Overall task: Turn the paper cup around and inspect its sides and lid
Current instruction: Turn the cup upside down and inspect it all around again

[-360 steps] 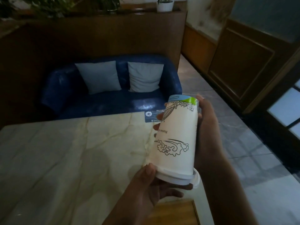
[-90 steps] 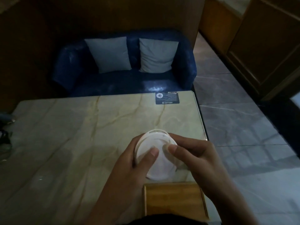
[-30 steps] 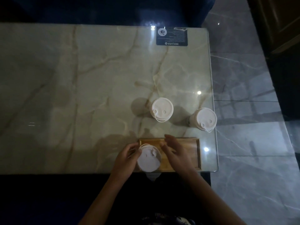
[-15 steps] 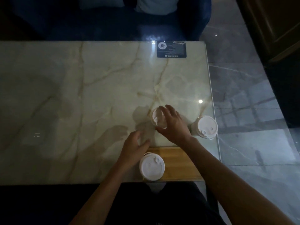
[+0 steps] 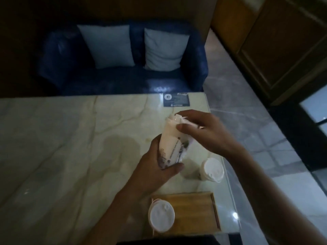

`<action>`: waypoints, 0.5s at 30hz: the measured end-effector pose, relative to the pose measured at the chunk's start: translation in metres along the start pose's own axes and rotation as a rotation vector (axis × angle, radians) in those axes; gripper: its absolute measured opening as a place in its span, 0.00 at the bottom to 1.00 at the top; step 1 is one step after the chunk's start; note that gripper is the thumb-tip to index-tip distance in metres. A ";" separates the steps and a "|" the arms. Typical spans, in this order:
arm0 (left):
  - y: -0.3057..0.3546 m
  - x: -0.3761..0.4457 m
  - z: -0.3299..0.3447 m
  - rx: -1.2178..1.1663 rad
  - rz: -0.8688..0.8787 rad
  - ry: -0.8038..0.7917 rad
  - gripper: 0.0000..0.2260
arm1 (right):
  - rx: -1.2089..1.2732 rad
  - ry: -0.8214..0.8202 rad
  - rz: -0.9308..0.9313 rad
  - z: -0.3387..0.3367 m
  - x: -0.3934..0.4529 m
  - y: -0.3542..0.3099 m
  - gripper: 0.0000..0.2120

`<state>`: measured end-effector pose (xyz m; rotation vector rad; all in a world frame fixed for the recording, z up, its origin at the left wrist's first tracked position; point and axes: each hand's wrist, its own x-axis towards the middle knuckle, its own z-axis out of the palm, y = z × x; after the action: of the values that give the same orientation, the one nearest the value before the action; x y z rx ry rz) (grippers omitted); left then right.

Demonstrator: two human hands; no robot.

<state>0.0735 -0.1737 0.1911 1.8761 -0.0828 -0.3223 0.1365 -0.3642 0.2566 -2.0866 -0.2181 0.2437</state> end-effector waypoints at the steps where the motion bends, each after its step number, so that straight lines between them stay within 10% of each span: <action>1: 0.015 -0.002 0.001 -0.012 0.019 0.014 0.35 | 0.027 0.016 0.008 -0.009 -0.003 -0.012 0.25; 15: 0.120 -0.042 0.012 -0.609 -0.015 -0.133 0.31 | 0.453 0.245 -0.011 -0.056 -0.049 -0.094 0.17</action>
<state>0.0427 -0.2148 0.3079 1.2527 -0.0523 -0.4280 0.0988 -0.3763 0.3693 -1.6449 -0.0214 0.0227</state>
